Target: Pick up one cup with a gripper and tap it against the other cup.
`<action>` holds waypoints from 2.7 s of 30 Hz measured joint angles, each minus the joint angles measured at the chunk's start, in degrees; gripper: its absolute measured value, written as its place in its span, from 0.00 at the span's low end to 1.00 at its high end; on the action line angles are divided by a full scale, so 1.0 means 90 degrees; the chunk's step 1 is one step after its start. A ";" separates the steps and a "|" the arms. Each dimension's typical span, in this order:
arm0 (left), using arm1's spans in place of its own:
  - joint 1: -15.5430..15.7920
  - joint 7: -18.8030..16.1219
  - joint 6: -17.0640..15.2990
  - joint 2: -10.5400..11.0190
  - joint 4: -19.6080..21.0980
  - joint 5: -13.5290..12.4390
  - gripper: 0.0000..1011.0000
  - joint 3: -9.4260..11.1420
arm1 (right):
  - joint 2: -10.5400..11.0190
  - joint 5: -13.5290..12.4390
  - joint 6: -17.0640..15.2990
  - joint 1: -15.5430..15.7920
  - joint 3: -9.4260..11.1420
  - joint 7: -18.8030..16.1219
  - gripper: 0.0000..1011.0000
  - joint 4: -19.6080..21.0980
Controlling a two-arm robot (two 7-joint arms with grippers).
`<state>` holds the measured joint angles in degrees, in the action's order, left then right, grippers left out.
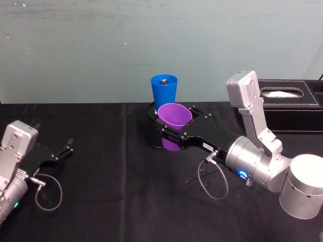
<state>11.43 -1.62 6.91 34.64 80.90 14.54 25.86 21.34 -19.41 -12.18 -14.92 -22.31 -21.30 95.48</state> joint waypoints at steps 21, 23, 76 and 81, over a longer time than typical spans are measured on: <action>0.0000 0.0000 0.0000 0.0000 0.0000 0.0000 0.99 0.0000 | 0.0000 0.0000 0.0000 0.0000 0.0000 0.0000 0.73 0.0000; 0.0000 0.0000 0.0000 0.0000 0.0000 0.0001 0.99 0.0000 | 0.0000 0.0000 0.0000 0.0000 0.0000 0.0000 0.73 0.0000; 0.0000 0.0000 0.0000 0.0000 0.0000 0.0000 0.99 0.0000 | 0.0000 0.0000 0.0000 0.0000 0.0000 0.0000 0.73 0.0000; 0.0000 0.0000 0.0000 0.0000 0.0000 0.0000 0.99 0.0000 | 0.0000 0.0000 0.0000 0.0000 0.0000 0.0000 0.73 0.0000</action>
<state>11.43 -1.62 6.91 34.64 80.90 14.54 25.86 21.34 -19.41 -12.18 -14.92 -22.30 -21.30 95.48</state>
